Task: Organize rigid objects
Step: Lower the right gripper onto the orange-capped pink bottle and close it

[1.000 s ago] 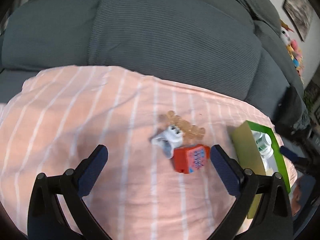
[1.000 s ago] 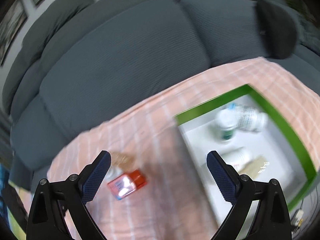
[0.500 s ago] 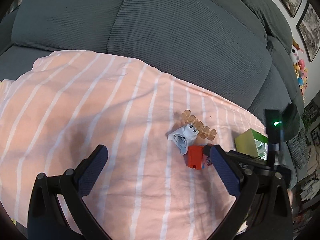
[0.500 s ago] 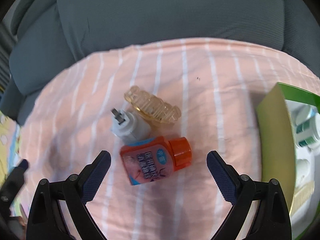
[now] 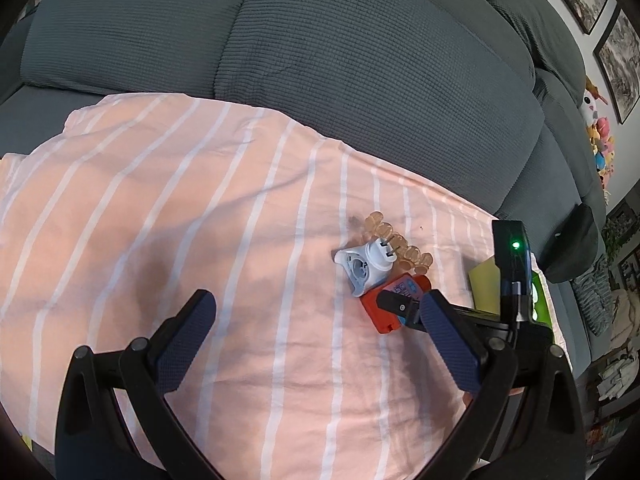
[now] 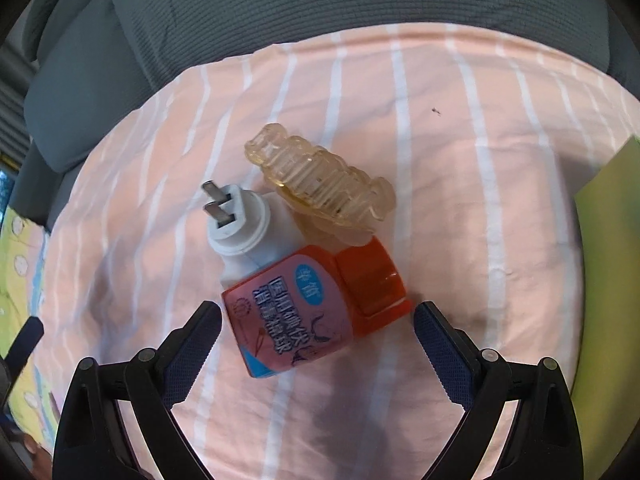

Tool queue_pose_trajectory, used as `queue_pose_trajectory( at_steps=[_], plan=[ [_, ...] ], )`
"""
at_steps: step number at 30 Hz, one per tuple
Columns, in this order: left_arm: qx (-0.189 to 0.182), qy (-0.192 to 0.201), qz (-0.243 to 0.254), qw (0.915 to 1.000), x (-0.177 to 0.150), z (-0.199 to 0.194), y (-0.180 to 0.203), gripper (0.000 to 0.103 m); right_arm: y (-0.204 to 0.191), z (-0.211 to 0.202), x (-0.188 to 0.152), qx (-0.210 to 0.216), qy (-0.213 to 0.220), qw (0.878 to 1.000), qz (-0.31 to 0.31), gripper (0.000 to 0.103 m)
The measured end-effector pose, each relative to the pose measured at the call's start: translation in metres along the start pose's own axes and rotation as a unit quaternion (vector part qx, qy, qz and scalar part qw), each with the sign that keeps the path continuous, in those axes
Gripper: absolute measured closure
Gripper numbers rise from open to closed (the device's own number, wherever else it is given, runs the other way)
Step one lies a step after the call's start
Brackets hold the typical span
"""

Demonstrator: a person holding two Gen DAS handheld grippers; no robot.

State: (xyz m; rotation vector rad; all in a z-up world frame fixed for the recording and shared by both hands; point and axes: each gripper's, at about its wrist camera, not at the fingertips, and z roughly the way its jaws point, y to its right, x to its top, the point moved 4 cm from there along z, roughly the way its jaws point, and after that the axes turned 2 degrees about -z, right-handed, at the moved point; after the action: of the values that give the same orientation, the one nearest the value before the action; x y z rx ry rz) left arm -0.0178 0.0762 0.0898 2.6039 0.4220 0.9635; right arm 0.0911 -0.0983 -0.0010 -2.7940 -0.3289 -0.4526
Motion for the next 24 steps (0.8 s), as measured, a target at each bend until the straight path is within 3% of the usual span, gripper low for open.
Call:
queue_pose_trajectory(
  at_steps=[4, 7, 14, 17, 20, 21, 23, 24],
  plan=[
    [-0.003, -0.002, 0.000, 1.0000, -0.001, -0.001, 0.001, 0.001, -0.003, -0.002, -0.001, 0.008, 0.003, 1.000, 0.003, 0.007],
    [-0.003, -0.003, 0.002, 1.0000, -0.002, -0.001, 0.001, 0.001, -0.007, 0.002, -0.006, 0.007, -0.018, 1.000, -0.001, 0.028],
    [0.000, -0.004, -0.005, 1.0000, -0.002, 0.000, -0.003, 0.001, -0.029, 0.007, -0.020, 0.014, -0.045, 0.998, -0.032, 0.041],
    [-0.001, -0.005, -0.005, 1.0000, -0.003, -0.001, -0.002, 0.001, -0.034, 0.004, -0.021, 0.014, -0.044, 0.998, -0.038, 0.041],
    [0.001, -0.008, -0.005, 1.0000, -0.003, 0.000, -0.002, 0.001, -0.028, -0.008, -0.018, -0.023, -0.024, 0.999, -0.021, 0.040],
    [0.001, -0.007, -0.006, 1.0000, -0.003, 0.000, -0.002, 0.001, -0.026, -0.012, -0.017, -0.026, -0.014, 0.999, -0.011, 0.038],
    [0.000, -0.008, -0.009, 0.9999, -0.003, 0.000, -0.003, 0.001, -0.018, -0.021, -0.013, -0.012, 0.003, 1.000, 0.019, 0.024],
    [0.000, -0.008, -0.010, 0.9999, -0.003, 0.001, -0.003, 0.001, -0.013, -0.024, -0.012, -0.007, 0.011, 0.999, 0.037, 0.024]
  ],
)
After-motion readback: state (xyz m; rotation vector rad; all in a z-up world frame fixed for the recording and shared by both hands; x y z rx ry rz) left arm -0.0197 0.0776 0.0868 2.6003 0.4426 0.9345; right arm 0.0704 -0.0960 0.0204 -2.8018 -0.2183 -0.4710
